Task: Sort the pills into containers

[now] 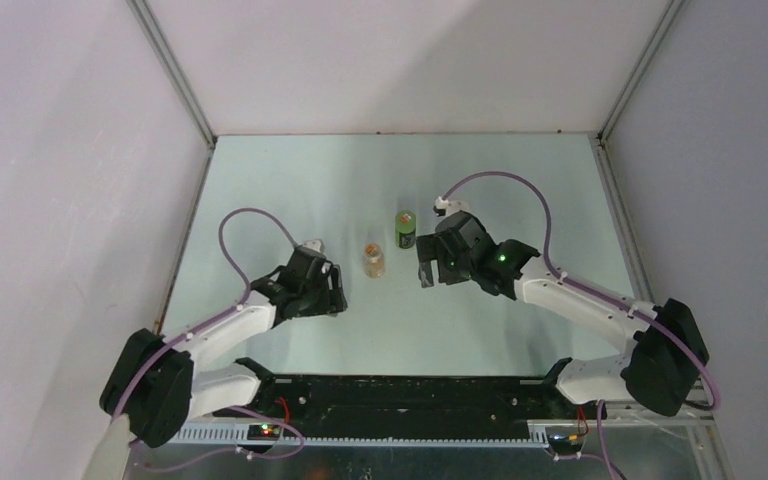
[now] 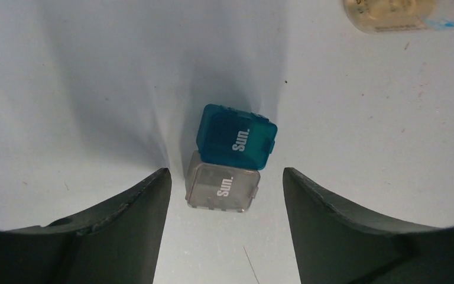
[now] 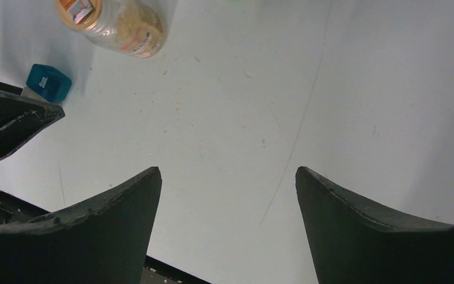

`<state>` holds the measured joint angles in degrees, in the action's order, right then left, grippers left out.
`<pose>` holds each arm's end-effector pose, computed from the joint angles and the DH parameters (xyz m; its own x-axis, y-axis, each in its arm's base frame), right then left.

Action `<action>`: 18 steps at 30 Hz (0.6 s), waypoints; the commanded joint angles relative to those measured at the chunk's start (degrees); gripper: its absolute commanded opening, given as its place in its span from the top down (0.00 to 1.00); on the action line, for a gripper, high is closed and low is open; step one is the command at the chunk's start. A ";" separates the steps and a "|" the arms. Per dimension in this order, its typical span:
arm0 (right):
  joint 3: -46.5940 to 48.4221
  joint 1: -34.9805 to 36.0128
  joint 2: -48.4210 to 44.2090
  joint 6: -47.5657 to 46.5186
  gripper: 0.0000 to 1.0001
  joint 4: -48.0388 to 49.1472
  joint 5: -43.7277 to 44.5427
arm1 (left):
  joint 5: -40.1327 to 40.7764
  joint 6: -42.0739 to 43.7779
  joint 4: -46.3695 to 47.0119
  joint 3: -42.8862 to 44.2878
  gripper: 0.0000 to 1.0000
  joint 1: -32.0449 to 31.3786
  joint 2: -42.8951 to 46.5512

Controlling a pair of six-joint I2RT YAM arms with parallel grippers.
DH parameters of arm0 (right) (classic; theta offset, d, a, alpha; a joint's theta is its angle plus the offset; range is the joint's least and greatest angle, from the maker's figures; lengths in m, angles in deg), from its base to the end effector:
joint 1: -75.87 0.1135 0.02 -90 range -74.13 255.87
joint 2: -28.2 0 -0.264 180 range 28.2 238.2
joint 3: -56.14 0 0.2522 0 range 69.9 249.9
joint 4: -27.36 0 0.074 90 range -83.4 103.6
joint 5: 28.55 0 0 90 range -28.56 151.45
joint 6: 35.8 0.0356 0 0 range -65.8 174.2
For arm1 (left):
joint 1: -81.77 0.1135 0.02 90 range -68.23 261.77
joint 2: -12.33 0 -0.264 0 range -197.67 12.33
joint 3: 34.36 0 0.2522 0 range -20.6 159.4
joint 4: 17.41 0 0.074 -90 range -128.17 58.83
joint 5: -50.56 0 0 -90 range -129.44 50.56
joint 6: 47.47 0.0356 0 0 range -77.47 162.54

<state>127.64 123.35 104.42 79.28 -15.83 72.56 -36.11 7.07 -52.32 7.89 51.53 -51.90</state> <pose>0.1953 0.2028 0.2683 -0.7238 -0.1739 -0.6677 -0.3634 0.9187 0.1546 0.1729 -0.0984 0.1651 -0.8652 -0.1660 -0.4732 -0.0326 0.9602 -0.2773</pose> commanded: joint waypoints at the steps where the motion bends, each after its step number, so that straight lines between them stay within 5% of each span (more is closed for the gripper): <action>1: -1.22 -1.80 -3.81 1.10 0.12 0.33 -0.47 | 1.45 6.27 3.91 3.88 0.27 -0.60 -3.42; 11: -5.14 -5.36 -8.51 1.86 0.12 -0.48 -0.62 | -2.78 11.62 4.39 8.84 0.70 -3.95 -10.50; 18: -6.35 -10.69 -11.34 3.84 0.12 -3.37 0.15 | -2.89 16.13 4.12 15.85 0.75 -14.95 -15.52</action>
<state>121.82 115.42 95.44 80.96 -17.29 71.60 -38.10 18.44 -49.65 17.79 42.27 -65.36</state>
